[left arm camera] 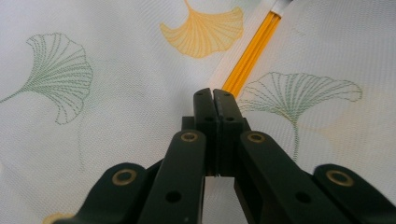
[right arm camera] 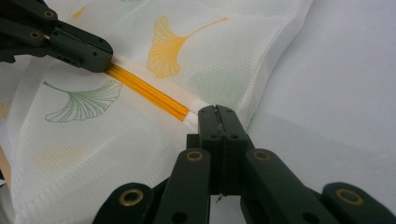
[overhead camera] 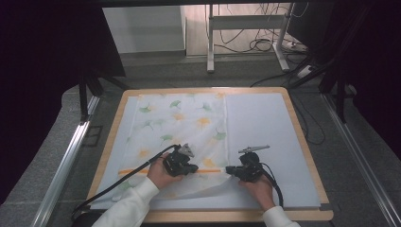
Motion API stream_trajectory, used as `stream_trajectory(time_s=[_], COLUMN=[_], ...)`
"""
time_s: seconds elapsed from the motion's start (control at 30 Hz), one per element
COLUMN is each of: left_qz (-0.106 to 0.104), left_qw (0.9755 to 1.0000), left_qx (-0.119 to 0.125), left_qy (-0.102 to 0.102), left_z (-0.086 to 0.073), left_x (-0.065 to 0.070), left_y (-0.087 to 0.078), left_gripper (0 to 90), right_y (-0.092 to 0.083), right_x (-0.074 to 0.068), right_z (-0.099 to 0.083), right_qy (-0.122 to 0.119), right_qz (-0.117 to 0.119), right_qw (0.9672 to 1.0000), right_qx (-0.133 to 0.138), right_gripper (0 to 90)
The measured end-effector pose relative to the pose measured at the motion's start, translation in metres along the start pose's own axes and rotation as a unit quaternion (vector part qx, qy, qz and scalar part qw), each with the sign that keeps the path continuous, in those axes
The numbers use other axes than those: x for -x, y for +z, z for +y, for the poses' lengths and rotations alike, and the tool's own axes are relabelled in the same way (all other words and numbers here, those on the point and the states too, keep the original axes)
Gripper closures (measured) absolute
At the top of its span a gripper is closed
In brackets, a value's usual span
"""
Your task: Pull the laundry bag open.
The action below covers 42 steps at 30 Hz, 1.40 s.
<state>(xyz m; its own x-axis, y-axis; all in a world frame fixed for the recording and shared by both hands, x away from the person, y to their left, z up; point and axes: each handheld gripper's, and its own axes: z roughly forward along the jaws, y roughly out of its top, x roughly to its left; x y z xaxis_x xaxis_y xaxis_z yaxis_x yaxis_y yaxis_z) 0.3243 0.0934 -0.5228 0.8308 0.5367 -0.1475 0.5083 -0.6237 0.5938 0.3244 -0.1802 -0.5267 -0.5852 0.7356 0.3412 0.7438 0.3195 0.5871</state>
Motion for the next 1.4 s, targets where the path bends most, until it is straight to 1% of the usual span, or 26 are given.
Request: stream_trajectory(time_s=[0.1, 0.17, 0.63, 1.4], left_qz=[0.003, 0.003, 0.01, 0.021], left_qw=[1.0, 1.0, 0.9999, 0.9997], left_qx=[-0.002, 0.0, -0.005, -0.008], left_qy=[0.004, 0.002, 0.001, -0.012], left_z=[-0.001, -0.002, -0.009, -0.027], left_x=[0.0, 0.0, -0.004, -0.015], left_y=[-0.001, -0.002, -0.008, -0.023], left_gripper=[90.0, 90.0, 90.0, 90.0], right_y=[0.0, 0.0, 0.0, 0.0], right_x=[0.0, 0.0, 0.0, 0.001], right_z=[0.0, 0.0, 0.0, 0.0], right_qy=[0.0, 0.0, 0.002, 0.002], right_qz=[-0.001, 0.0, 0.001, 0.003], right_qw=[1.0, 1.0, 1.0, 1.0], right_qx=[-0.001, 0.0, 0.0, 0.001], right_gripper=[89.8, 89.8, 89.8, 89.8])
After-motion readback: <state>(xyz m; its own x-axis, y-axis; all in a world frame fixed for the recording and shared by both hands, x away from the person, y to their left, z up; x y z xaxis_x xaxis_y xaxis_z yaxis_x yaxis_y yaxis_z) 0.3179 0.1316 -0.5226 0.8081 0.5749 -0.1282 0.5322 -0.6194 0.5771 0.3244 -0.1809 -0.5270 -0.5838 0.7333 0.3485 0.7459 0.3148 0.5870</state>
